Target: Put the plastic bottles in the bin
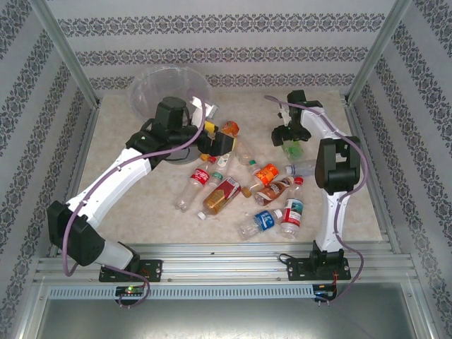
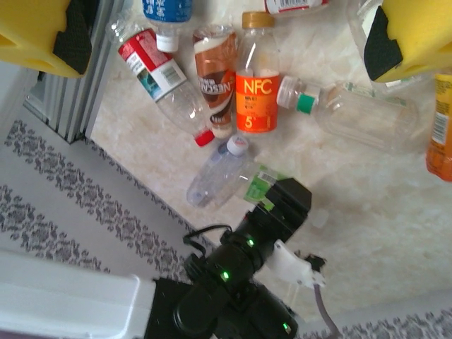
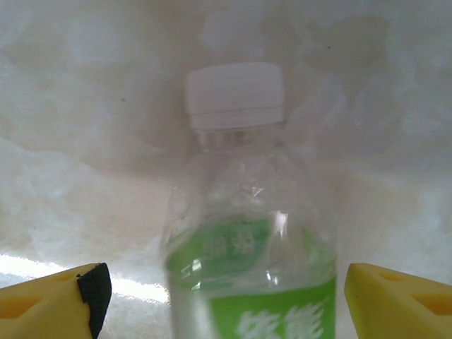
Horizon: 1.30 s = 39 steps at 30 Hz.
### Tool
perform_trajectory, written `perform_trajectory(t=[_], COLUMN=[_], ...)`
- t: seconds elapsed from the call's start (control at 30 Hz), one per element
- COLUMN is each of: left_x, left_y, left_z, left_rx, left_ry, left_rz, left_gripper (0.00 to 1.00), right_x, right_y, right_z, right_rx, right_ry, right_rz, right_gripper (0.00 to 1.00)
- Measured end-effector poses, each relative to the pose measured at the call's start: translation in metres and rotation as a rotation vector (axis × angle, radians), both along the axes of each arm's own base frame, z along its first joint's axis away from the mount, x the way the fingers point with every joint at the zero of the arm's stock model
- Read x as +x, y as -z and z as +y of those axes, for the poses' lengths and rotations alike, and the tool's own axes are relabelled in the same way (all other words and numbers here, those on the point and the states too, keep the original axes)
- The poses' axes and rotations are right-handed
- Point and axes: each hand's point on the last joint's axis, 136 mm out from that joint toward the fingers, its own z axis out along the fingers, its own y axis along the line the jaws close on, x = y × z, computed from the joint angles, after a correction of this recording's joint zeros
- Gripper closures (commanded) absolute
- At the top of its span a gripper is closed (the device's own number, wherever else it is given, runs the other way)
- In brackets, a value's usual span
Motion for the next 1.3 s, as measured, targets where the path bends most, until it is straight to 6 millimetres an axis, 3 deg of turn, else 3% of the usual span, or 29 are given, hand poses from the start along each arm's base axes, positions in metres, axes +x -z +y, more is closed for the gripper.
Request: perform_trajectory(t=[0.2, 0.37, 0.53, 0.8, 0.9, 1.03, 1.2, 1.3], left_x=[-0.009, -0.009, -0.011, -0.011, -0.009, -0.005, -0.003, 0.001], left_y=[0.010, 0.009, 0.008, 0.008, 0.006, 0.004, 0.007, 0.007], left_z=[-0.011, -0.013, -0.014, -0.015, -0.015, -0.017, -0.017, -0.016], left_rx=[0.026, 0.026, 0.025, 0.020, 0.004, -0.024, -0.036, -0.043], left_ry=[0.037, 0.040, 0.045, 0.041, 0.030, 0.013, -0.011, -0.031], left_rz=[0.020, 0.018, 0.018, 0.029, 0.038, 0.040, 0.061, 0.058], left_gripper=[0.00, 0.00, 0.00, 0.00, 0.00, 0.00, 0.00, 0.00], right_x=[0.001, 0.002, 0.007, 0.020, 0.028, 0.031, 0.013, 0.001], right_y=[0.013, 0.020, 0.017, 0.004, -0.022, -0.083, -0.157, -0.183], right_z=[-0.001, -0.001, 0.000, 0.006, 0.016, 0.036, 0.059, 0.073], right_rx=[-0.003, -0.005, -0.003, 0.043, 0.120, 0.278, 0.495, 0.622], right_ry=[-0.002, -0.008, -0.009, 0.031, 0.062, 0.096, 0.126, 0.148], right_rz=[0.024, 0.033, 0.013, -0.051, -0.119, -0.258, -0.400, -0.430], right_gripper=[0.21, 0.31, 0.41, 0.44, 0.44, 0.44, 0.44, 0.44])
